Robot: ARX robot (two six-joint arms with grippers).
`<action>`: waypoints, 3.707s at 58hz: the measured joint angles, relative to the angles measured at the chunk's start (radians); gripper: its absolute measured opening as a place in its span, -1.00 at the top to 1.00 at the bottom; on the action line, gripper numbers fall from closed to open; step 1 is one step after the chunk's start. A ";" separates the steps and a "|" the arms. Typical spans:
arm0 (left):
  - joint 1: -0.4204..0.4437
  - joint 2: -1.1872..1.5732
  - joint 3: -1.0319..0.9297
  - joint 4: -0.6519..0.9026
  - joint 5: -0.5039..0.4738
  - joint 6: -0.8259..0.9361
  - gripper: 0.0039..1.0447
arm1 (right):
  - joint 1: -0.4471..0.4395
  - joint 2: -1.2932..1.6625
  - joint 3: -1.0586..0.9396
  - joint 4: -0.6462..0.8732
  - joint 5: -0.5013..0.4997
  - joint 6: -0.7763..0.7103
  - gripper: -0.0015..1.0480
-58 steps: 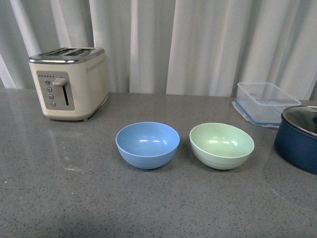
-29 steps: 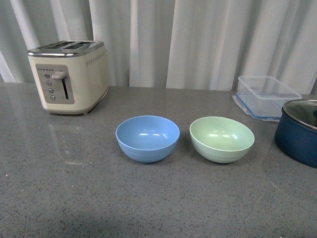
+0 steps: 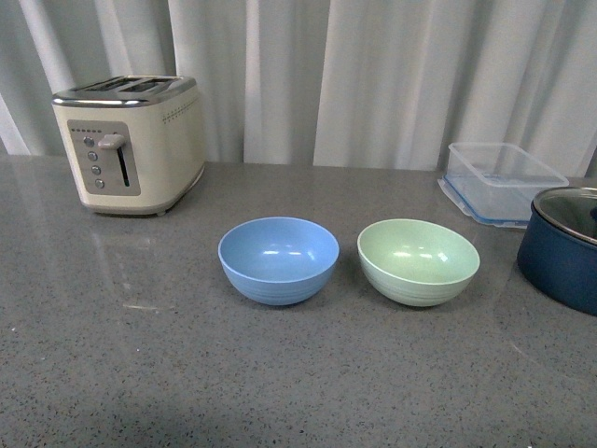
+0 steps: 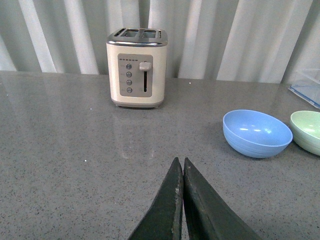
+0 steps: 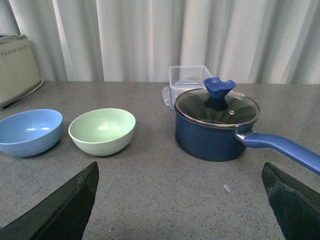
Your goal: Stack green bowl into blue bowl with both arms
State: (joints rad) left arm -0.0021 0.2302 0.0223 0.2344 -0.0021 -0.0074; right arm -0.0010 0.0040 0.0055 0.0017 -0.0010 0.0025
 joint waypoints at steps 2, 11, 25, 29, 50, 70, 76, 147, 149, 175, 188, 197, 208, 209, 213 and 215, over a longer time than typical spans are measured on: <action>0.000 -0.008 0.000 -0.008 0.000 0.000 0.94 | 0.000 0.000 0.000 0.000 0.000 0.000 -0.81; 0.000 -0.047 0.000 -0.047 0.000 0.000 0.94 | 0.000 0.000 0.000 0.000 0.000 0.000 -0.81; 0.000 -0.225 0.000 -0.229 0.002 0.000 0.94 | 0.000 0.000 0.000 0.000 0.000 0.000 -0.81; 0.000 -0.225 0.000 -0.232 0.001 0.000 0.94 | 0.000 0.000 0.000 0.000 0.000 0.000 -0.81; 0.000 -0.226 0.000 -0.233 0.001 0.000 0.04 | 0.000 0.000 0.000 0.000 0.000 0.000 -0.81; 0.000 -0.226 0.000 -0.234 0.001 0.002 -0.86 | 0.008 0.173 0.121 -0.143 -0.080 -0.100 -0.81; 0.000 -0.226 0.000 -0.234 0.001 0.002 -0.87 | 0.011 0.311 0.232 -0.129 -0.156 -0.055 -0.81; 0.000 -0.226 0.000 -0.234 0.001 0.002 -0.87 | 0.187 1.996 1.439 -0.368 0.064 0.170 -0.81; 0.000 -0.226 0.000 -0.234 0.001 0.002 -0.87 | 0.181 2.011 1.449 -0.369 0.064 0.174 -0.81; 0.000 -0.226 0.000 -0.234 0.001 0.002 -0.87 | 0.152 2.137 1.521 -0.354 0.080 0.187 -0.23; 0.000 -0.226 0.000 -0.234 0.001 0.002 -0.87 | 0.152 2.157 1.530 -0.346 0.085 0.182 0.58; 0.000 -0.226 0.000 -0.234 0.001 0.002 -0.87 | 0.152 2.149 1.530 -0.323 0.082 0.177 0.98; 0.000 -0.226 0.000 -0.234 0.001 0.002 -0.87 | 0.152 2.097 1.514 -0.295 0.105 0.150 0.98; 0.000 -0.226 0.000 -0.234 0.001 0.002 -0.87 | 0.152 2.087 1.511 -0.292 0.104 0.145 0.98; 0.000 -0.226 0.000 -0.234 0.001 0.002 -0.87 | 0.158 2.047 1.505 -0.282 0.092 0.134 0.98; 0.000 -0.226 0.000 -0.234 0.001 0.002 -0.87 | 0.166 2.009 1.505 -0.278 0.071 0.132 0.98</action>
State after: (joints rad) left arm -0.0021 0.0040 0.0223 0.0006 -0.0013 -0.0051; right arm 0.1650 2.0132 1.5108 -0.2760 0.0700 0.1341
